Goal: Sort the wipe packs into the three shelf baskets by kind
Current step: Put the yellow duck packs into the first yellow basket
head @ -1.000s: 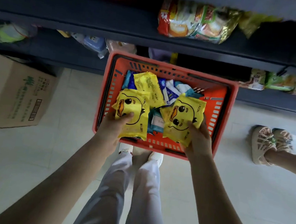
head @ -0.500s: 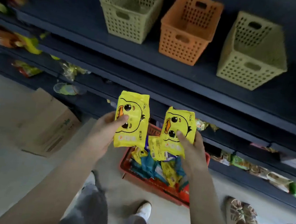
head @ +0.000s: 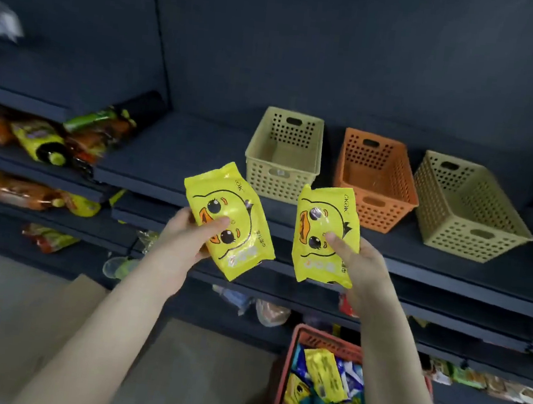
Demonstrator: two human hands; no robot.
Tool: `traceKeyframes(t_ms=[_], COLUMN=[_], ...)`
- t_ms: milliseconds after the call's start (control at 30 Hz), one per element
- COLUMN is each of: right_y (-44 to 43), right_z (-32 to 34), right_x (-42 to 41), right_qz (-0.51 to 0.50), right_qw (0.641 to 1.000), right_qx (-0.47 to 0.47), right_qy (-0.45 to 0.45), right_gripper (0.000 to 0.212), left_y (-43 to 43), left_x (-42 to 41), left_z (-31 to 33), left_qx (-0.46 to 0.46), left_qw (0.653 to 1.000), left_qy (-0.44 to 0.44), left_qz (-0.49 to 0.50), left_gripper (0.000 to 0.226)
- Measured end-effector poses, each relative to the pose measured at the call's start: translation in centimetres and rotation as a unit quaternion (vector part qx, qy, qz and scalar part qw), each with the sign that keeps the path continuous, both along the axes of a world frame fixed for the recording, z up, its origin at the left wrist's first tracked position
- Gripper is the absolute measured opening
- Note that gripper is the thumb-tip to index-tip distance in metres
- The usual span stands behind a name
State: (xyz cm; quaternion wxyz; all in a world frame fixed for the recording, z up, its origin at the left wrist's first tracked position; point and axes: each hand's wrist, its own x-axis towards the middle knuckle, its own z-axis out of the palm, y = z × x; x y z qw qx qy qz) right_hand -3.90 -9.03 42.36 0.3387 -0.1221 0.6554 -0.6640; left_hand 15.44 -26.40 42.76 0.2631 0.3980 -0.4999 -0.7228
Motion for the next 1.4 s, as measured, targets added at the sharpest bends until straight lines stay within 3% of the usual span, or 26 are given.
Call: traceKeyframes(t_ms=[233,367,467,600,800,1133,1233,1400], right_y=[-6.6,-11.4,-15.4,-20.1,-27.1,-35.3,-35.6,-35.7], right_z=[4.1,5.5,6.0,6.1,3.9,-0.2,-1.1,-1.2], right_x=[-3.9,-9.6,-14.3,-19.6,-24.1,-25.8,-26.1,-25.5], right_qz=[0.020,0.054,0.099,0.178,0.153,0.176,0.123,0.061], right_qw=[0.997,0.991,0.987,0.979,0.975,0.931,0.920,0.855], right_qx=[-0.023,-0.005,0.017,0.042,0.127,0.298,0.318,0.338], right_qy=[0.072,0.121,0.124,0.093,0.097,0.119,0.194,0.389], right_gripper=[0.017,0.027,0.042,0.038,0.038,0.043,0.049,0.050], left_y=[-7.8,-12.4,-16.2,-20.5,-25.3,-30.9,-31.9,-33.0], left_x=[-4.0,-8.4,-11.9,-15.7,-19.5,-22.4,-22.8,-23.5], left_z=[3.1,3.8,4.0,3.8,3.0,1.1,0.6,0.3], left_qx=[-0.008,-0.012,-0.016,-0.013,-0.001,0.038,0.052,0.057], left_qw=[0.999,0.997,0.996,0.995,0.998,0.996,0.995,0.991], left_qy=[0.043,0.071,0.084,0.094,0.063,0.017,0.018,0.026], left_qz=[-0.018,-0.035,-0.032,-0.026,-0.022,-0.074,-0.083,-0.121], left_gripper=[0.028,0.023,0.023,0.030,0.031,0.032,0.035,0.049])
